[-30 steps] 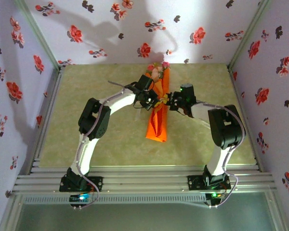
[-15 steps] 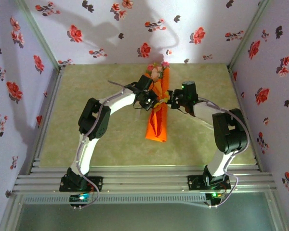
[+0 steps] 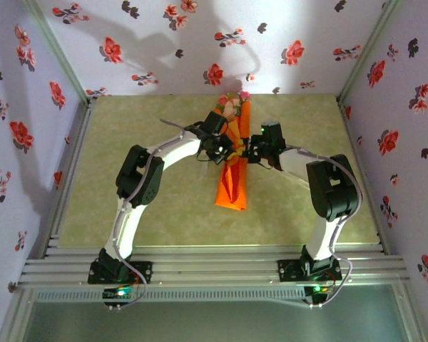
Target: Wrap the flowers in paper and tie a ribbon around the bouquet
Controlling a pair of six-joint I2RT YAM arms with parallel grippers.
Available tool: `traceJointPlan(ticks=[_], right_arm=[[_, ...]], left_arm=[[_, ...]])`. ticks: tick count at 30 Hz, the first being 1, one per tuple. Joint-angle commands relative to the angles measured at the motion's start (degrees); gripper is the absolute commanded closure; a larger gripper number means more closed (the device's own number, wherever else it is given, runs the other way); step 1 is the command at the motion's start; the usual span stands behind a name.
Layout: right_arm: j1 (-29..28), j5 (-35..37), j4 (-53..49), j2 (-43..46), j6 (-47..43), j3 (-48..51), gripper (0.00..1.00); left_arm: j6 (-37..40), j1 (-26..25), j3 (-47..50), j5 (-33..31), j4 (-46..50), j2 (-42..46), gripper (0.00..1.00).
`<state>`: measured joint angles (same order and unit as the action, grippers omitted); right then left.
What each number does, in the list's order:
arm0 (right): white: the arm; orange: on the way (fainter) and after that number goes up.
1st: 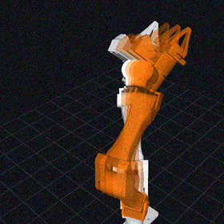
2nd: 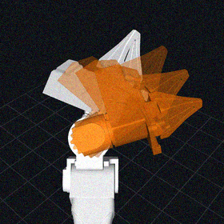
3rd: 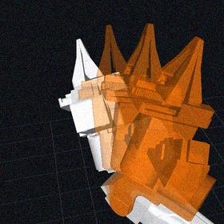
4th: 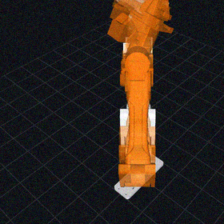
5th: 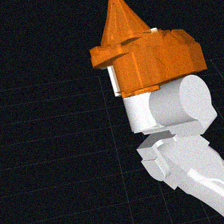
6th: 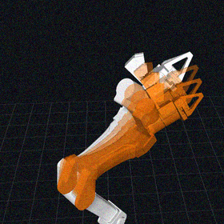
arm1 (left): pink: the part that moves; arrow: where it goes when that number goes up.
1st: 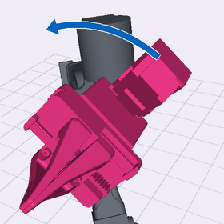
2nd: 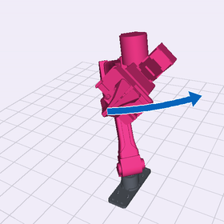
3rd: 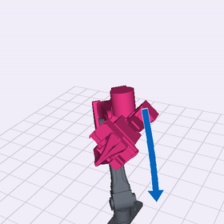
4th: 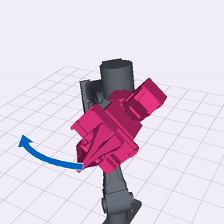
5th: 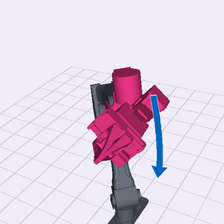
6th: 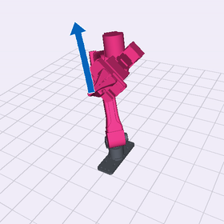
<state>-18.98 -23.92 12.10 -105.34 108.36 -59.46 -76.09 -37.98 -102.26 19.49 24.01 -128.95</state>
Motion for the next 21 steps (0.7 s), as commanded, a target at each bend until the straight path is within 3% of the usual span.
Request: traceJointPlan(ticks=[1,21], right_arm=[[0.0,0.9,-0.4,-0.6,-1.2,-0.4,0.73],[0.0,0.9,0.3,1.0,-1.2,3.1,0.71]], left_arm=[[1.2,0.4,-0.8,-1.0,2.1,0.5,1.0],[0.9,0.4,-1.1,-0.9,2.0,0.3,1.0]])
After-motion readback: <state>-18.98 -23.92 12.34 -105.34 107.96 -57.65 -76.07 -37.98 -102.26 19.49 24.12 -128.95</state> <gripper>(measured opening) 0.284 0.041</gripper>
